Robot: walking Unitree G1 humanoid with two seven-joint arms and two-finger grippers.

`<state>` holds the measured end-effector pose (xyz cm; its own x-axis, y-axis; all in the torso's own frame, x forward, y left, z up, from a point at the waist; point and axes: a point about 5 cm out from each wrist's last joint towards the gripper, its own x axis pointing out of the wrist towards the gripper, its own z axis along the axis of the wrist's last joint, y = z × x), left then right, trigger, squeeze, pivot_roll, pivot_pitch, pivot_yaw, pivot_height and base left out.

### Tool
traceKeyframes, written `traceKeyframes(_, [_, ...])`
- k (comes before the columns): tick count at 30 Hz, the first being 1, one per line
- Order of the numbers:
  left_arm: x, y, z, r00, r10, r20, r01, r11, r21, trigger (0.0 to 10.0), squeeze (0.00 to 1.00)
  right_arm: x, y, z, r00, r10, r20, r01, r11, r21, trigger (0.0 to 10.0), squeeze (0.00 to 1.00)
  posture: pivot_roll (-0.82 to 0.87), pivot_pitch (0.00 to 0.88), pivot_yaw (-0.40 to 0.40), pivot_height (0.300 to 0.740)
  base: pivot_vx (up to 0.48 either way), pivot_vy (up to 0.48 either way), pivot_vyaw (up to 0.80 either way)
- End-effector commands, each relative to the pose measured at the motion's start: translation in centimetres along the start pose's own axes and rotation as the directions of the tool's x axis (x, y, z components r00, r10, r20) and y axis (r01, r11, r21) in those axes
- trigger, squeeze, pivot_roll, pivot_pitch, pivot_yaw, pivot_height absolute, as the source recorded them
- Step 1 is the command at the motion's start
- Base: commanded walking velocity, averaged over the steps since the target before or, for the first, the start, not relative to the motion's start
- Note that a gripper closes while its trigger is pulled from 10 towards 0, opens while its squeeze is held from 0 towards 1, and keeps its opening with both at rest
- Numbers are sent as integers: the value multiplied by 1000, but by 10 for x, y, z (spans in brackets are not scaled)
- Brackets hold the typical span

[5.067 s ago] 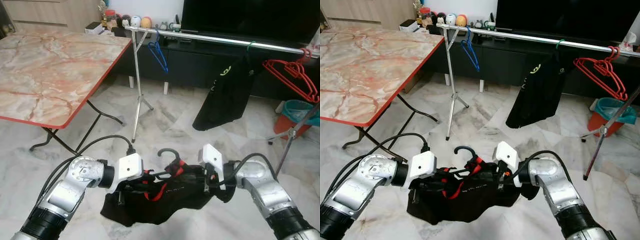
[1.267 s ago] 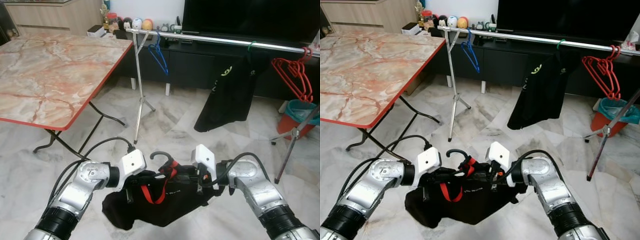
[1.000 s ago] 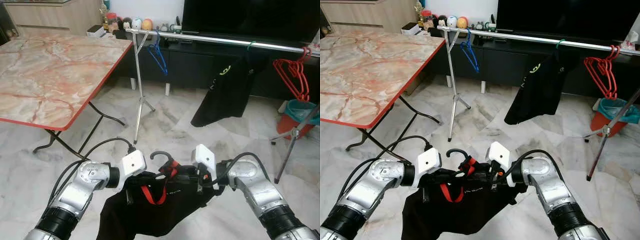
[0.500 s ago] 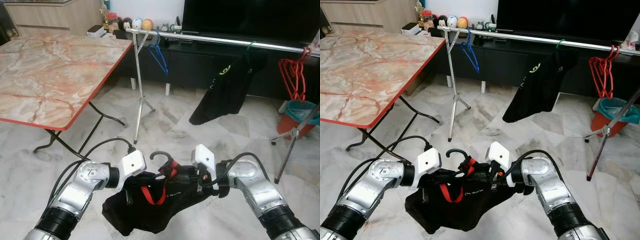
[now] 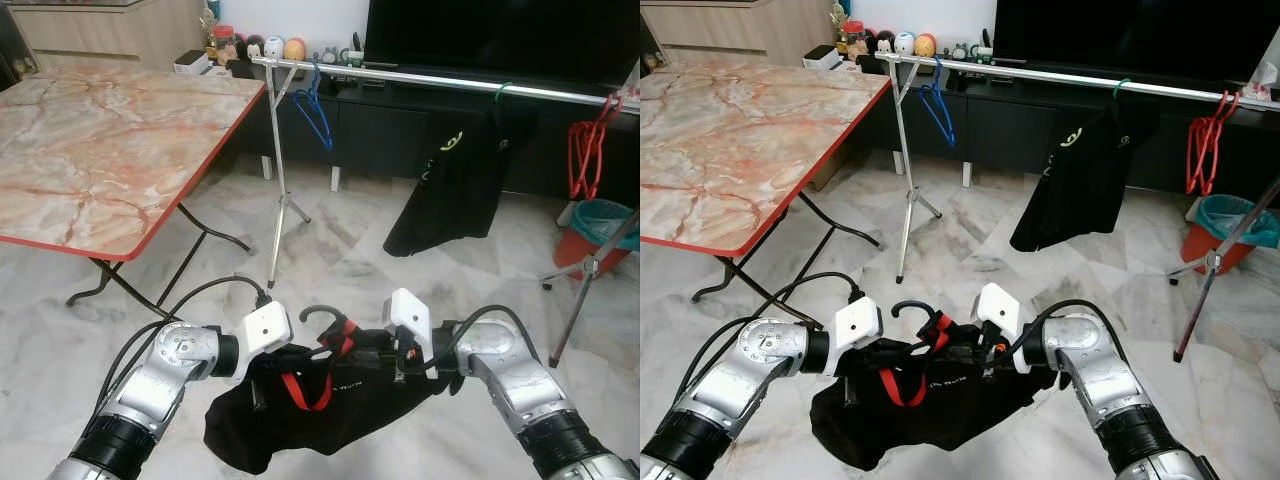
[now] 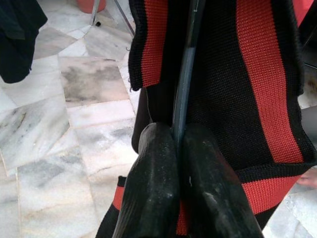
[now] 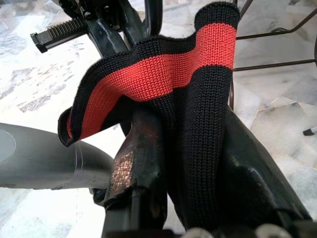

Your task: Hang hanger

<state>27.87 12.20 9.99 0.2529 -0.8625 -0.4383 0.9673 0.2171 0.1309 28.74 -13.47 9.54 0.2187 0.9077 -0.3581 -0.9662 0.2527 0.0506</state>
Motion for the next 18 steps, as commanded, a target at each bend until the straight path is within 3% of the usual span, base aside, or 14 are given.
traceKeyframes(1, [0, 2, 1, 1000, 14, 1, -14, 1000, 8, 0, 0, 5, 2, 7, 999, 28, 31, -27, 999, -29, 10000, 0, 102, 0, -2, 740, 0, 0, 0])
traceKeyframes(16, [-3, -3, -8, 999, -6, -45, 7, 1000, 12, 0, 0, -8, -5, 10, 1000, 22, 12, -21, 999, -45, 10000, 0, 92, 0, -8, 740, 0, 0, 0])
traceKeyframes(17, [-3, -3, -8, 999, -7, -47, 8, 1000, 13, 0, 0, -9, -4, 10, 999, 30, 15, -29, 999, -31, 10000, 1000, 92, 0, -8, 740, 0, 0, 0])
traceKeyframes(18, [-3, -3, -8, 999, -7, -47, 8, 1000, 13, 0, 0, -9, -4, 10, 999, 30, 15, -29, 999, -31, 10000, 1000, 92, 0, -8, 740, 0, 0, 0])
